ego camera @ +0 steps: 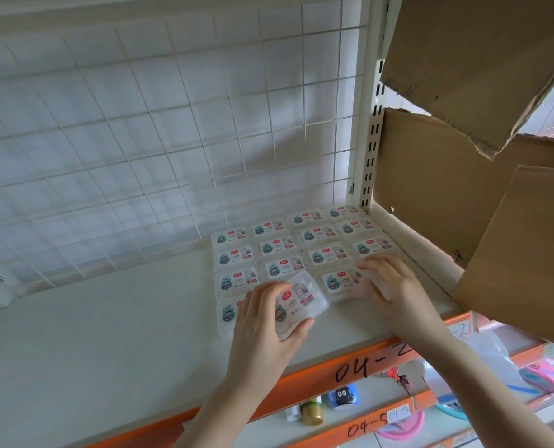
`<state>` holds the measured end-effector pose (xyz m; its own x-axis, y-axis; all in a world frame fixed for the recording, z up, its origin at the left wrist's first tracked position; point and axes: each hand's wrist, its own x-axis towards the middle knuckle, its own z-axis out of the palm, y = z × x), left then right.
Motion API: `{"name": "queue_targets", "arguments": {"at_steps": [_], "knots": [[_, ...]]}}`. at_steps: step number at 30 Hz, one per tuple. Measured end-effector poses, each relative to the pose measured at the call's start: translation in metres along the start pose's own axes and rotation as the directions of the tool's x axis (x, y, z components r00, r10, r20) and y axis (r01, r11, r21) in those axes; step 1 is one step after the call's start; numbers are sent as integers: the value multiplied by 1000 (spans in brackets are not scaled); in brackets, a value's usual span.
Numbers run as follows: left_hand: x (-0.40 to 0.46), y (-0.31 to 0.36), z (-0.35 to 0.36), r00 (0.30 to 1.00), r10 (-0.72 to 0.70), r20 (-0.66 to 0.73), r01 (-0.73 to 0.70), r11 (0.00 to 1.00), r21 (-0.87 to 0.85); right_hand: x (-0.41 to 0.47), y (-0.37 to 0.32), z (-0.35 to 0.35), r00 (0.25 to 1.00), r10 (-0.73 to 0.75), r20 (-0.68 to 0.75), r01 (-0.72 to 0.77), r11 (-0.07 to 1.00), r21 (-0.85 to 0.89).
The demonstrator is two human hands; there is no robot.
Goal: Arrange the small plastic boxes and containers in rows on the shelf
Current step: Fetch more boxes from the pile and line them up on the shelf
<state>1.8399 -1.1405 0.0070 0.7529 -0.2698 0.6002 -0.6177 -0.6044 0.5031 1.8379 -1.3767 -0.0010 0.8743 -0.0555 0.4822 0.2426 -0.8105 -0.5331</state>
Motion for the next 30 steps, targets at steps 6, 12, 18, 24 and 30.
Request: {"name": "queue_targets", "arguments": {"at_steps": [6, 12, 18, 24, 30], "knots": [[4, 16, 7, 1000, 13, -19, -13, 1000, 13, -18, -48, -9, 982, 90, 169, -159, 874, 460], [9, 40, 10, 996, -47, 72, 58, 985, -165, -19, -71, -13, 957, 226, 185, -288, 634, 717], [24, 47, -2, 896, -264, 357, 429, 721, -544, -15, -61, -28, 936, 322, 141, -316, 598, 736], [29, 51, -1, 892, -274, 359, 442, 691, -572, -20, -60, -32, 938, 305, 165, -329, 634, 699], [24, 50, 10, 895, -339, 291, 447, 656, -609, -28, -54, -35, 912, 175, 370, -377, 712, 593]]}}
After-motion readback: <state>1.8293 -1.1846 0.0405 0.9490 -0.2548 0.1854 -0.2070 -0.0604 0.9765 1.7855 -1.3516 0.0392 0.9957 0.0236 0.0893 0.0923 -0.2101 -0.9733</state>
